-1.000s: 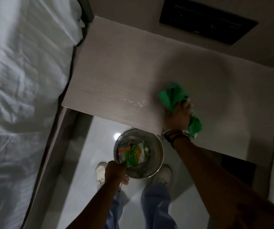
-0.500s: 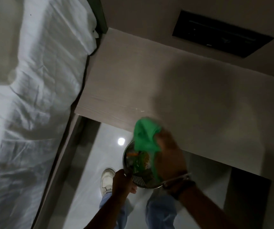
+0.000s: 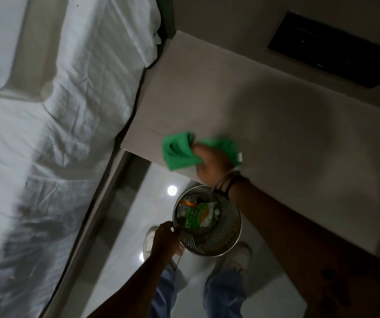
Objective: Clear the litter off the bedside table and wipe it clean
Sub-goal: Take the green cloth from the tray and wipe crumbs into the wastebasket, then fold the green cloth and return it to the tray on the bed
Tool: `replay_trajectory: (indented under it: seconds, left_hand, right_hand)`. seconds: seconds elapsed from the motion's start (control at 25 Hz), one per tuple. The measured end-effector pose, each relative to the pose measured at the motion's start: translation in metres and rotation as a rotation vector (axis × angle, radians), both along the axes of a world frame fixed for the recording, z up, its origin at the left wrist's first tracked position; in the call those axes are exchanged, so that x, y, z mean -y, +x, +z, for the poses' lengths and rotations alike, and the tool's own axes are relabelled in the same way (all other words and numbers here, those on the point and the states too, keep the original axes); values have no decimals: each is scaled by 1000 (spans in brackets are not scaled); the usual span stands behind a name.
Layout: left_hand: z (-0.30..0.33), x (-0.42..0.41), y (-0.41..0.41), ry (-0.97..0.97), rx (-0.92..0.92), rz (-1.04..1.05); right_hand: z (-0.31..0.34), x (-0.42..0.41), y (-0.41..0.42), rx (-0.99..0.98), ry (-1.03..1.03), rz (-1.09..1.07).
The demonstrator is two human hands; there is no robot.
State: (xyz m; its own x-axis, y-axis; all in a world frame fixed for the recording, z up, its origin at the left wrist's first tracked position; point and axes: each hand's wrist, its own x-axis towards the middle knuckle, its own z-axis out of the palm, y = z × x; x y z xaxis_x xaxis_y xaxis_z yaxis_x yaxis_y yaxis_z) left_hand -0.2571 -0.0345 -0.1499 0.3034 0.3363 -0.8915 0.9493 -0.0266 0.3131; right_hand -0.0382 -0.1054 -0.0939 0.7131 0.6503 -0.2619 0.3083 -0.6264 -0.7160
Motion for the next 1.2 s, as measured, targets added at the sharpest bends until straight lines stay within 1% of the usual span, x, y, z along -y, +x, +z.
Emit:
replay_trajectory:
  seconds: [0.12, 0.16, 0.24, 0.32, 0.4, 0.44, 0.48, 0.56, 0.6, 0.64, 0.72, 0.76, 0.8, 0.84, 0.88, 0.92, 0.96, 1.0, 1.04, 1.08, 1.12, 1.16, 1.2]
  left_hand:
    - [1, -10, -13, 38, -39, -27]
    - [1, -16, -18, 58, -48, -35]
    - [-1, -25, -21, 90, -39, -55]
    - [-4, -29, -15, 96, -9, -50]
    - [-3, -23, -3, 85, 28, -39]
    - [0, -9, 8, 76, 37, -27]
    - [0, -10, 9, 77, 31, -8]
    - [1, -6, 10, 65, 8, 27]
    - [2, -4, 9, 63, -7, 41]
    - [5, -2, 6, 83, -29, 53]
    - [10, 0, -2, 204, -107, 62]
    - [15, 2, -4, 263, -131, 71]
    - [27, 4, 0, 285, -115, 104]
    - [49, 4, 8, 248, -60, 190]
    - [76, 3, 18, 142, -1, 341]
    - [106, 2, 30, 3, 3, 472]
    - [133, -3, 37, -99, -9, 532]
    - [157, -5, 40, -188, -44, 542]
    - [178, -7, 40, -283, -77, 543]
    - [205, -9, 40, -399, -83, 555]
    - [233, -11, 42, -529, -60, 588]
    - [261, -12, 44, -646, -7, 637]
    - [288, -16, 50, -726, 72, 714]
  right_hand:
    - [6, 33, -80, -61, 7, 107]
    - [9, 46, -100, -106, -9, 100]
    - [19, 69, -115, -167, -60, 8]
    - [37, 82, -100, -163, -13, -94]
    - [58, 87, -58, -103, 120, -227]
    - [71, 96, -27, -12, 166, -288]
    - [72, 87, 0, 81, 201, -326]
    - [68, 64, 46, 174, 225, -354]
    - [60, 54, 54, 177, 174, -341]
    - [48, 48, 51, 165, 62, -303]
    - [22, 49, 7, 75, -162, -157]
    - [10, 56, -28, 53, -193, -71]
    - [5, 66, -65, 48, -159, -17]
    - [13, 74, -94, -1, -124, -12]
    - [27, 79, -116, -145, -108, -52]
    - [44, 81, -126, -308, -111, -107]
    - [61, 81, -134, -341, -143, -51]
    - [77, 82, -136, -243, -165, -7]
    - [96, 79, -137, -213, -160, -18]
    - [120, 76, -136, -207, -83, -21]
    - [149, 72, -131, -109, -25, 41]
    - [182, 67, -125, 11, -32, 139]
    - [214, 60, -118, 109, -82, 238]
